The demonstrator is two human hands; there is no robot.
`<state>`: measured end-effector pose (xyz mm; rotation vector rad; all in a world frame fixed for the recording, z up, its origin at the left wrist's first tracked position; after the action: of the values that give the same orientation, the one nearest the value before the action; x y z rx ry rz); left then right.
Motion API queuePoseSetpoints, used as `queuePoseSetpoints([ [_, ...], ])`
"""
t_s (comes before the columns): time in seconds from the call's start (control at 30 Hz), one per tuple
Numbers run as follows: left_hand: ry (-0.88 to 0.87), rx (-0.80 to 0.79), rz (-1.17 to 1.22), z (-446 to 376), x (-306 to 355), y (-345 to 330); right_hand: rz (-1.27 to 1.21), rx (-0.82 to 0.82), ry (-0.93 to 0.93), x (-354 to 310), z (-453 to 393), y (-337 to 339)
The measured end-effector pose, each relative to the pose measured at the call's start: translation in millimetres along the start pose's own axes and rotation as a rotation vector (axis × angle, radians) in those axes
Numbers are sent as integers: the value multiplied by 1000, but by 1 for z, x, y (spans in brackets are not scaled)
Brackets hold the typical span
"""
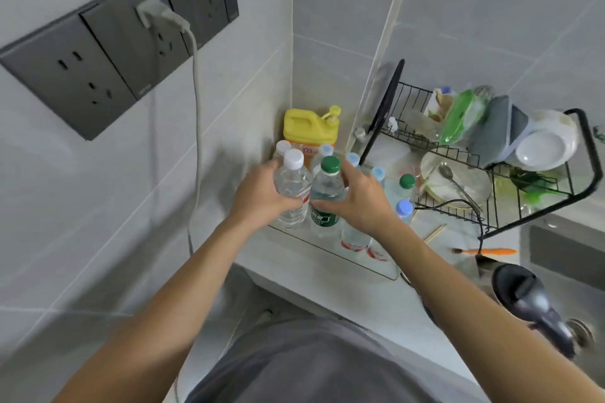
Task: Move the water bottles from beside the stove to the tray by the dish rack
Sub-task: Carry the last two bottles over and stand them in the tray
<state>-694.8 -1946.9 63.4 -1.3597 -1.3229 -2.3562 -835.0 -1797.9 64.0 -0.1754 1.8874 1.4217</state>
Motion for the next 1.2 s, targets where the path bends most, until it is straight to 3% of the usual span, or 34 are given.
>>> queuePoseSetpoints([
  [0.33,-71,-248,-185,-28,-19,-48,159,58,-111,17,17,-11],
  [0.6,-164,-363,-281,-26,-19,-73,239,-62,-143,25,14,-21],
  [0.9,-151,-348,-184,-34,-27,-79,283,-91,-60,21,7,-27],
  [1.07,-206,-216,-171,-42,-28,-65,303,-113,-5,20,7,-27],
  [1.2,-272,-222,-247,-44,-22,-61,331,-146,22,19,3,-26],
])
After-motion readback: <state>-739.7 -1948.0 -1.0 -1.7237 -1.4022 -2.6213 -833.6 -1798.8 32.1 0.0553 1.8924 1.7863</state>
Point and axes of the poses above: each hand's wrist, its own z-axis away from the middle knuckle, its own y-axis out of the back of the hand, x = y × z, the point moved 8 cm from there along -z, towards the middle knuckle, and after that the axes turned 10 degrees about y, right-handed, at the moved point
